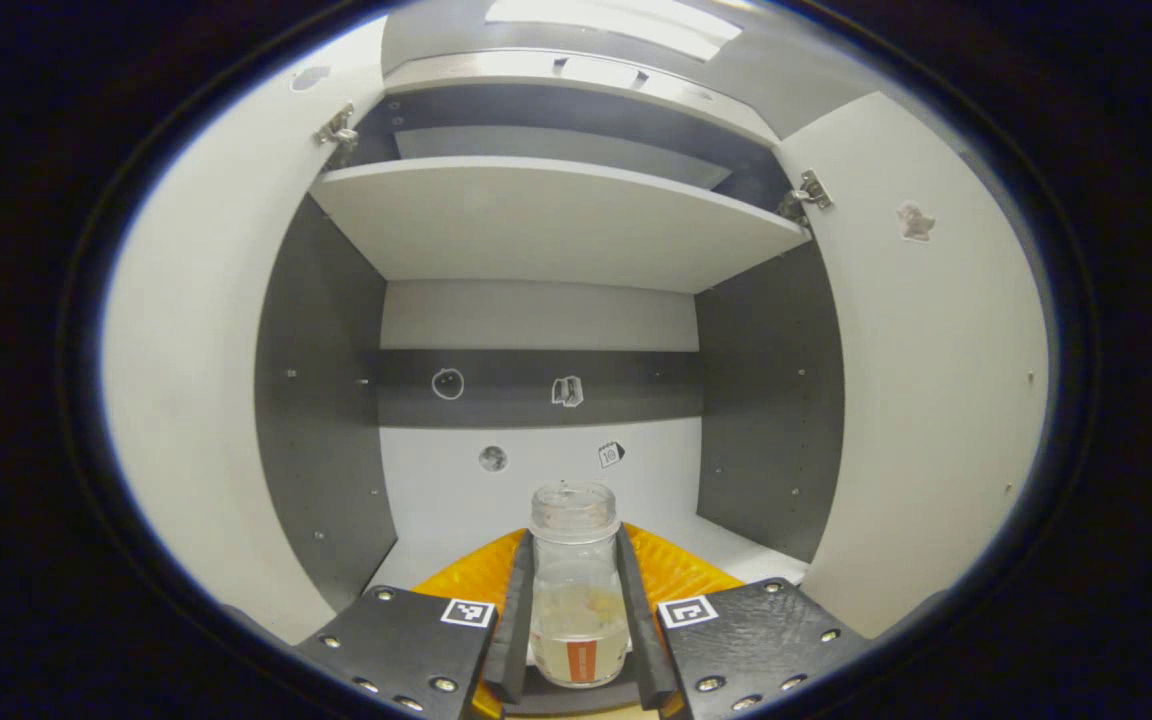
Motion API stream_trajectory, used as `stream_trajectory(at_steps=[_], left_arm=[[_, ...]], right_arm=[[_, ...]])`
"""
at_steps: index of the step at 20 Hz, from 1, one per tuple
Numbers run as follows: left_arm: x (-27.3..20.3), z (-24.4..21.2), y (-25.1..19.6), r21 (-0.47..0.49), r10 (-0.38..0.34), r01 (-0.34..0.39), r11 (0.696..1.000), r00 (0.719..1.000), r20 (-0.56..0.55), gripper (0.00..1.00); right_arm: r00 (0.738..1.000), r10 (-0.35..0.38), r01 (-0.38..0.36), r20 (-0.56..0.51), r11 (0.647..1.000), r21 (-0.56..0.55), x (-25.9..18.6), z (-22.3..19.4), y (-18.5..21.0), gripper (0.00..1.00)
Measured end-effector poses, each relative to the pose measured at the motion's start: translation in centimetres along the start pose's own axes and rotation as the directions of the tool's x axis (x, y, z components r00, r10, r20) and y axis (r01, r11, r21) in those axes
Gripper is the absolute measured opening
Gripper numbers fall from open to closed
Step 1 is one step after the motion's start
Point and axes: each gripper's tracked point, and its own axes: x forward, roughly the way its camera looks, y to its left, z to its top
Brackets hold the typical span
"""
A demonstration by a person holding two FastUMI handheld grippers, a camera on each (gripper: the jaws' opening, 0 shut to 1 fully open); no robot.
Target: Grasp the bottle in the cabinet with the left hand and place it on the coaster, then close the right door with the right hand and the left door with the left hand.
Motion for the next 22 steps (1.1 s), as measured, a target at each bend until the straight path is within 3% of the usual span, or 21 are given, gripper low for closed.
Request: stream_trajectory(at_steps=[10,22], left_arm=[[-11.0,-8.5,-1.3,-0.023,0.066,-0.068,0.997,0.994,-0.088,0.45],[-17.4,-17.5,-4.0,-0.009,0.083,-0.085,0.996,0.990,-0.118,0.45]], right_arm=[[0.985,0.161,-0.157,0.062,0.986,-0.062,-3.3,3.8,0.8,0.97],[0.978,0.204,-0.202,0.029,0.977,-0.068,-5.0,1.4,0.3,0.97]])
